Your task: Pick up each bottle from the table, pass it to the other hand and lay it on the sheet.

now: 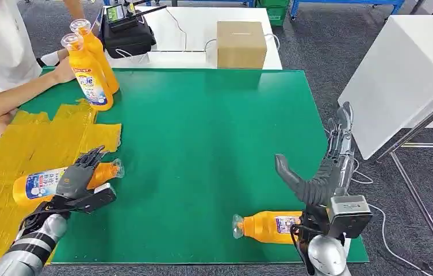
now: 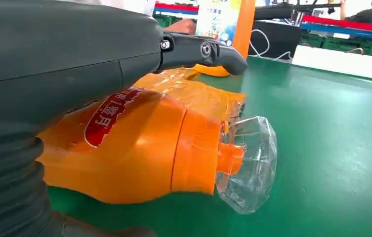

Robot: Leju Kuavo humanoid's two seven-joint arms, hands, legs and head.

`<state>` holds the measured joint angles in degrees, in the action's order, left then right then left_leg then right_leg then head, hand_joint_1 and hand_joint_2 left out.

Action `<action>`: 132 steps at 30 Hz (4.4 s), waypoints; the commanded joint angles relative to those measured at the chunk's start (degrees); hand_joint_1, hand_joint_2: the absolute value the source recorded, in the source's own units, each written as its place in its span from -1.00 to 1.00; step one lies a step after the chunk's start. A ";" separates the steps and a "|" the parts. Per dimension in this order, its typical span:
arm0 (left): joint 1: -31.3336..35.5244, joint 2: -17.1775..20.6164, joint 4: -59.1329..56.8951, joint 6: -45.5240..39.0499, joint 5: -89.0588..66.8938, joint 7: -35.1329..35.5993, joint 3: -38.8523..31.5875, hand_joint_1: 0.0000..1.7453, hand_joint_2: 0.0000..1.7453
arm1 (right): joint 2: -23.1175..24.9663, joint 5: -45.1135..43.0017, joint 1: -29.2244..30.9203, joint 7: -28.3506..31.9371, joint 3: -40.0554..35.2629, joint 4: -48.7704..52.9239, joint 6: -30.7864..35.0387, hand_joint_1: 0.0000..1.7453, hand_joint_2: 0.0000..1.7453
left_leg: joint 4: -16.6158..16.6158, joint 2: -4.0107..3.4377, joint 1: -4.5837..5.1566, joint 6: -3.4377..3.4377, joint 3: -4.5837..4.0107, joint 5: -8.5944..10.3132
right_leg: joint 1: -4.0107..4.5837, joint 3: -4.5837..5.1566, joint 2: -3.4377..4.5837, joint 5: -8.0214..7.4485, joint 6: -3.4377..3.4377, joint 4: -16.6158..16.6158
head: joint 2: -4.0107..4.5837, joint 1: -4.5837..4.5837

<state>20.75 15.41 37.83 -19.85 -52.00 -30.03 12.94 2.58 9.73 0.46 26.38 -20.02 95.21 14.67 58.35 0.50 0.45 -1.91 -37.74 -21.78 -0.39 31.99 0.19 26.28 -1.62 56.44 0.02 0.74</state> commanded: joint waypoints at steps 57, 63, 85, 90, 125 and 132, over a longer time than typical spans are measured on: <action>-21.08 -20.65 46.34 28.93 48.10 -7.36 -2.66 -1.00 1.00 | -54.01 25.04 -26.02 -38.52 -15.78 12.61 4.07 -1.00 1.00 | 0.01 0.34 0.43 -0.31 0.50 -0.60 | -0.35 -0.17 -0.41 0.50 -0.33 -0.20 | 0.00 -0.07; -20.88 -20.52 45.34 29.06 48.24 -6.83 -1.21 -1.00 1.00 | -50.94 27.75 -21.55 -40.86 -17.76 5.25 1.13 -1.00 1.00 | -0.12 0.17 0.34 -0.26 0.62 -0.58 | -0.27 -0.31 -0.23 0.39 -0.29 -0.40 | 0.00 -0.04; -20.68 -20.95 47.02 31.18 49.68 -5.72 -0.43 -1.00 1.00 | -29.75 41.05 -8.06 -39.27 -14.71 -24.42 -8.18 -1.00 1.00 | -0.08 0.03 0.30 -0.27 0.58 -0.56 | -0.19 -0.28 -0.12 0.35 -0.29 -0.35 | 0.00 -0.07; -19.20 -21.05 45.09 31.81 49.91 -5.33 0.68 -1.00 1.00 | -26.40 40.84 -4.78 -36.50 -13.28 -33.48 -9.78 -1.00 1.00 | -0.12 -0.06 0.28 -0.26 0.72 -0.56 | -0.16 -0.37 -0.08 0.33 -0.29 -0.41 | 0.00 -0.02; -18.02 -20.53 45.20 32.93 49.56 -2.32 2.93 -1.00 1.00 | -8.18 35.74 4.91 -24.08 8.06 -32.23 -1.12 1.00 1.00 | -0.12 -0.51 0.30 -0.43 1.03 -0.32 | -0.19 -0.70 0.58 0.17 -0.19 -0.63 | 0.00 -0.02; -15.25 -19.78 40.83 33.31 48.09 0.39 5.41 -1.00 1.00 | -2.79 29.37 7.71 -16.83 12.38 -31.73 3.66 1.00 1.00 | -0.06 -0.28 0.29 -0.45 0.79 -0.18 | -0.19 -1.00 0.33 -0.11 -0.57 -0.50 | 0.00 -0.02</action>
<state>1.50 -6.10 84.15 13.11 -2.27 -32.68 14.95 -11.47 45.86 3.13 1.84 -18.11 64.30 13.00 58.35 0.30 0.77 -2.64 -37.20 -21.80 -0.63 31.40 0.50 26.08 -2.33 56.02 0.02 0.72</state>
